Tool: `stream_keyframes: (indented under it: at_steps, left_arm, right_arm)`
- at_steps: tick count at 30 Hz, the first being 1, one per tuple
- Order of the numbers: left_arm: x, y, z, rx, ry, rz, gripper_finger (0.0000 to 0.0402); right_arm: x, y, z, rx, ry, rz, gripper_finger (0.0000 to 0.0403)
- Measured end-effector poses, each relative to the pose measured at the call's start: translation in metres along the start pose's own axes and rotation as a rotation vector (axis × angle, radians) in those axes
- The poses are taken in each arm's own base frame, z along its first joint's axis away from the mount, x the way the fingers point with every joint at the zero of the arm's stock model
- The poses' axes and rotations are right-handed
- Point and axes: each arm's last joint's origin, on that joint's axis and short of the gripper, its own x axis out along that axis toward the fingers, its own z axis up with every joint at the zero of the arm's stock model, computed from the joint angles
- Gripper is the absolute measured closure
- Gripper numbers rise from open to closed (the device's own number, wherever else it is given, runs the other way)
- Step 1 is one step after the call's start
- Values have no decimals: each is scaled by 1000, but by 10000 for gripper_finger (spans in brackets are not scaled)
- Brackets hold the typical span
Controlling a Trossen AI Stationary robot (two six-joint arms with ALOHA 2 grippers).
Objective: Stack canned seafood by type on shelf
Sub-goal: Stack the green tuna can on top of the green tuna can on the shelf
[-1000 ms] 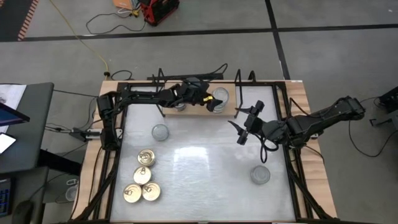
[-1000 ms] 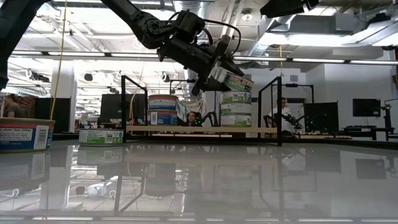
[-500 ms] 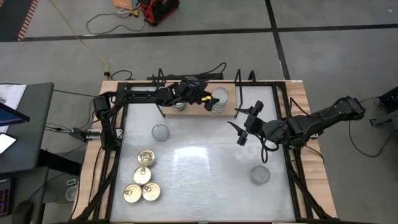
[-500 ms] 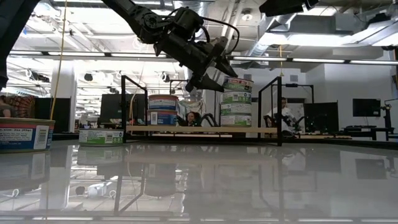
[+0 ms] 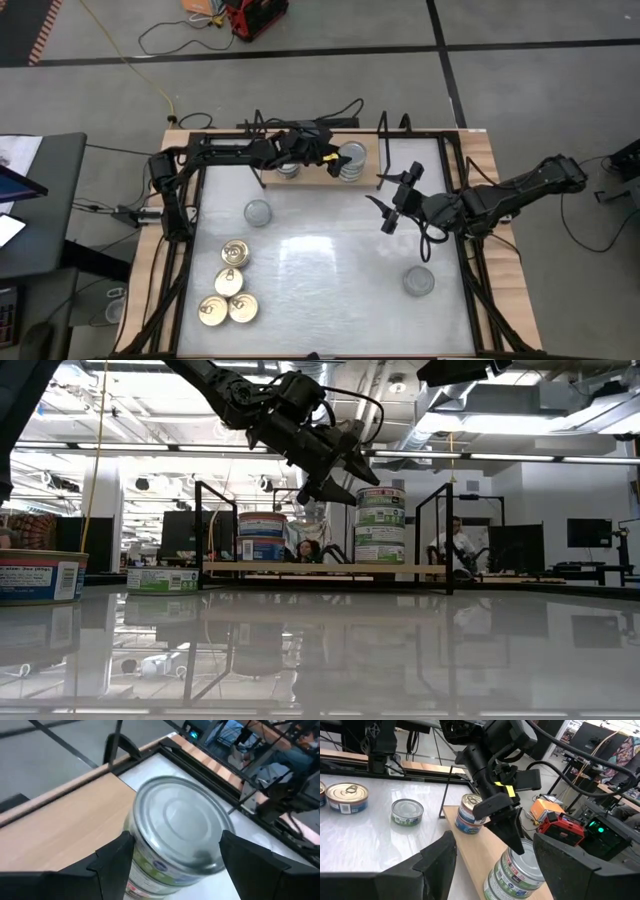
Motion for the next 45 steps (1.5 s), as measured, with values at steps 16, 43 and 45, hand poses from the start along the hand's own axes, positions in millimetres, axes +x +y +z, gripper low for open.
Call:
stream_keyframes:
  at_steps: [16,43,45]
  left_arm:
    - [-87,-108,8,804,-128,43,118]
    - [-181,-83,-170,736,645,533,118]
    - [-178,-68,-173,712,606,642,118]
  right_arm:
    - [-2,2,-7,-33,46,14,111]
    - [12,14,-11,24,67,88,111]
    - [13,16,-11,6,71,92,111]
